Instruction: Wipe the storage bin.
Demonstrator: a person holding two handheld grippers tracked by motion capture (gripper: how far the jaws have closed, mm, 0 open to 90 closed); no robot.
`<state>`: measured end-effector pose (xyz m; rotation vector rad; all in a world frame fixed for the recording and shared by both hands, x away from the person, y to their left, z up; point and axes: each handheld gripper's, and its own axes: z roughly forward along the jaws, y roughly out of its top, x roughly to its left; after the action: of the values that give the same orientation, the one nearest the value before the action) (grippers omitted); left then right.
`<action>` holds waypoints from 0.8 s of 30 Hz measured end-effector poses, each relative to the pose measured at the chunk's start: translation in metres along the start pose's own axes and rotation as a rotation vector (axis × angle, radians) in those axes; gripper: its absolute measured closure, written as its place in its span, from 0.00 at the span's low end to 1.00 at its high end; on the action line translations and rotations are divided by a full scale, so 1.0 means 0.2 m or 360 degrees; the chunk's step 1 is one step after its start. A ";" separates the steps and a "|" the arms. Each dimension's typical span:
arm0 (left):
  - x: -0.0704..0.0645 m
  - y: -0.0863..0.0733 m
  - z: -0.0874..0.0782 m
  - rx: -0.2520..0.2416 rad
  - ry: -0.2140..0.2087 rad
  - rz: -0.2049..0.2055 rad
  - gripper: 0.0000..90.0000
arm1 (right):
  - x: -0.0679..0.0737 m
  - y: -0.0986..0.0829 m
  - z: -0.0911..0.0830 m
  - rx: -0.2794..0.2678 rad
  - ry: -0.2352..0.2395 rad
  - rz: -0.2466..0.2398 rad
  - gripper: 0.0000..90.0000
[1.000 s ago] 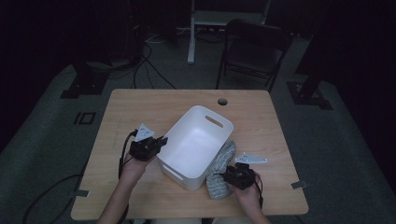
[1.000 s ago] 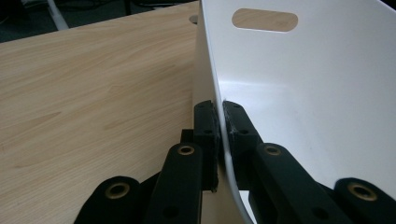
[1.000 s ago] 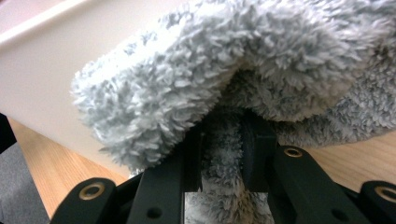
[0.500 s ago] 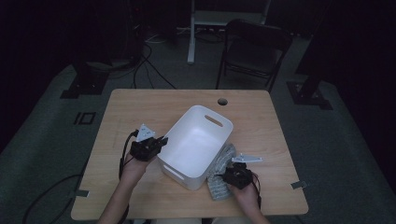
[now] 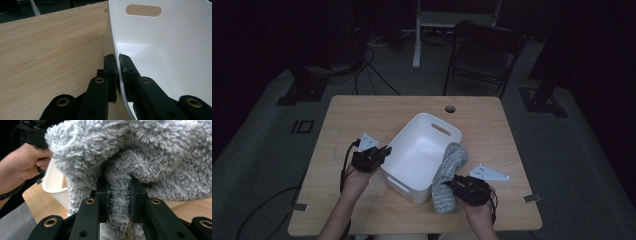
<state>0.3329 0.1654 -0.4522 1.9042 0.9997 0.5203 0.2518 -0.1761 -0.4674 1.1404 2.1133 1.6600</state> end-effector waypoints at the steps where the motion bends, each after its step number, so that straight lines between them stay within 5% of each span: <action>1: 0.00 0.00 0.00 0.0001 -0.0003 0.0001 0.94 | 0.00 0.00 0.00 0.0000 0.0000 0.0000 0.82; 4: 0.00 0.00 0.00 0.0000 -0.0016 0.0004 0.94 | 0.02 -0.02 0.03 0.0019 -0.0022 -0.0051 0.82; 24: 0.00 0.00 0.00 0.0003 -0.0014 0.0011 0.94 | -0.09 -0.15 0.16 0.0240 -0.0090 0.0036 0.81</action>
<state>0.3328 0.1653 -0.4521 1.9107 0.9886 0.5147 0.2701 -0.1674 -0.5107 1.2435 2.2295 1.4805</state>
